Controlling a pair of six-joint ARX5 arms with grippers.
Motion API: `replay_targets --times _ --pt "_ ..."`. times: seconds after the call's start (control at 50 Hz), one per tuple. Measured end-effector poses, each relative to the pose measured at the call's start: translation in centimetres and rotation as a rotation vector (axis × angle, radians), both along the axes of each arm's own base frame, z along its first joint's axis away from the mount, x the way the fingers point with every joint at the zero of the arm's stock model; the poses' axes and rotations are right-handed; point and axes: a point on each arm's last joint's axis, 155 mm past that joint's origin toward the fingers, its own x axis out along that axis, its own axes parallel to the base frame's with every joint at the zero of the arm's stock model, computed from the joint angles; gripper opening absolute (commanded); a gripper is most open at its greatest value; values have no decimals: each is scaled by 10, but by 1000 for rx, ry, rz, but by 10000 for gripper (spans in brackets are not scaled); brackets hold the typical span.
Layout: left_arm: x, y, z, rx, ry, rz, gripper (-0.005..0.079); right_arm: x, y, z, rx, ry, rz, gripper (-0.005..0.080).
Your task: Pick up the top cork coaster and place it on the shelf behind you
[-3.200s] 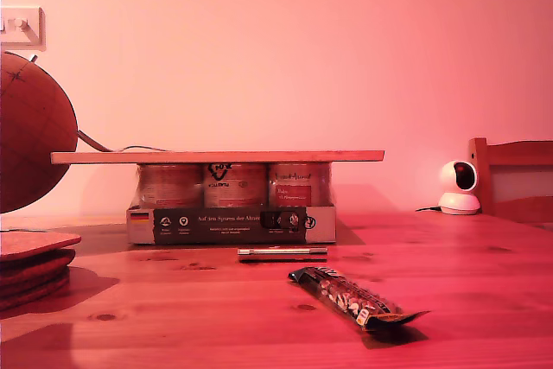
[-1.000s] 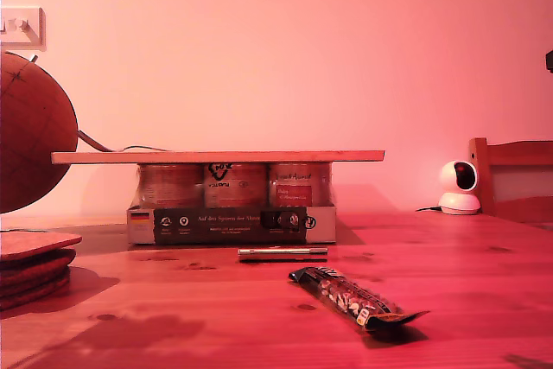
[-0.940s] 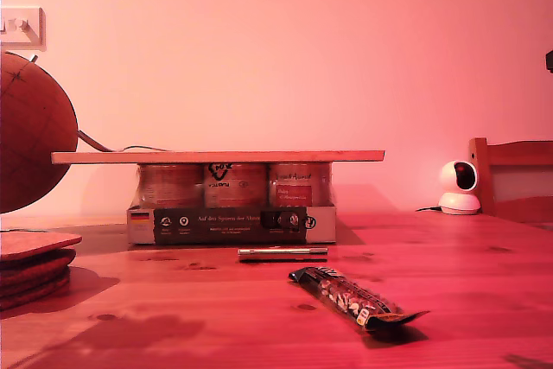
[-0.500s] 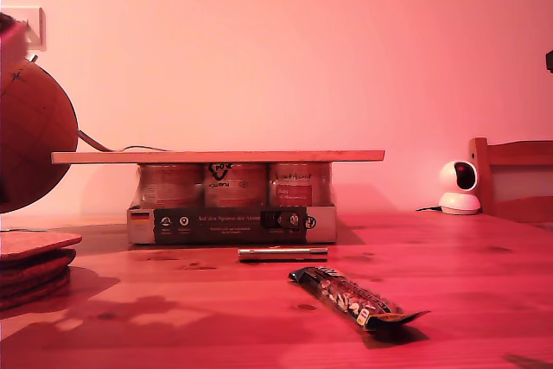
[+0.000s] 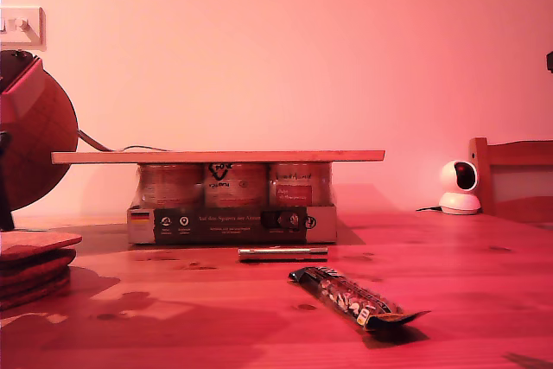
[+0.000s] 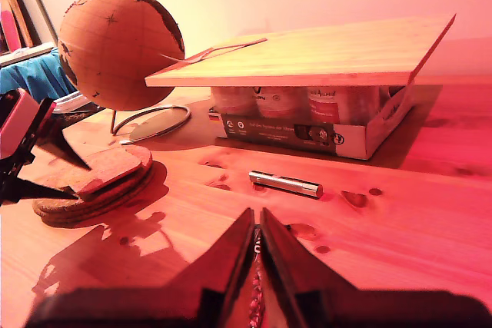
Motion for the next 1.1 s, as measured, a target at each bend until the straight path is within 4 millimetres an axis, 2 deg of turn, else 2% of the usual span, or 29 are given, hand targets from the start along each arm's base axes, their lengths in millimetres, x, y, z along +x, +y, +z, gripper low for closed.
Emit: replay_targets --times 0.2,0.58,0.68,0.72,0.76,0.84,0.9,1.1 --pt "0 0 0 0 0 0 110 1 -2 0 -1 0 -13 -12" --pt "0 0 0 0 0 0 -16 1 -2 0 -1 0 -13 -12" --pt "0 0 0 0 0 0 -16 1 -2 0 -1 0 -13 -12" --pt "0 0 0 0 0 0 -1 1 -2 0 -1 0 -13 -12" --pt "1 0 1 -1 -3 0 55 1 -2 0 -1 0 -13 -12" --pt "1 0 1 -2 -7 0 279 1 -2 0 -1 0 -13 -12" --pt "1 0 1 -1 -6 0 398 1 -2 0 -1 0 -13 -12" --pt "2 -2 2 -7 -11 -3 415 1 -2 0 -1 0 -13 -12"
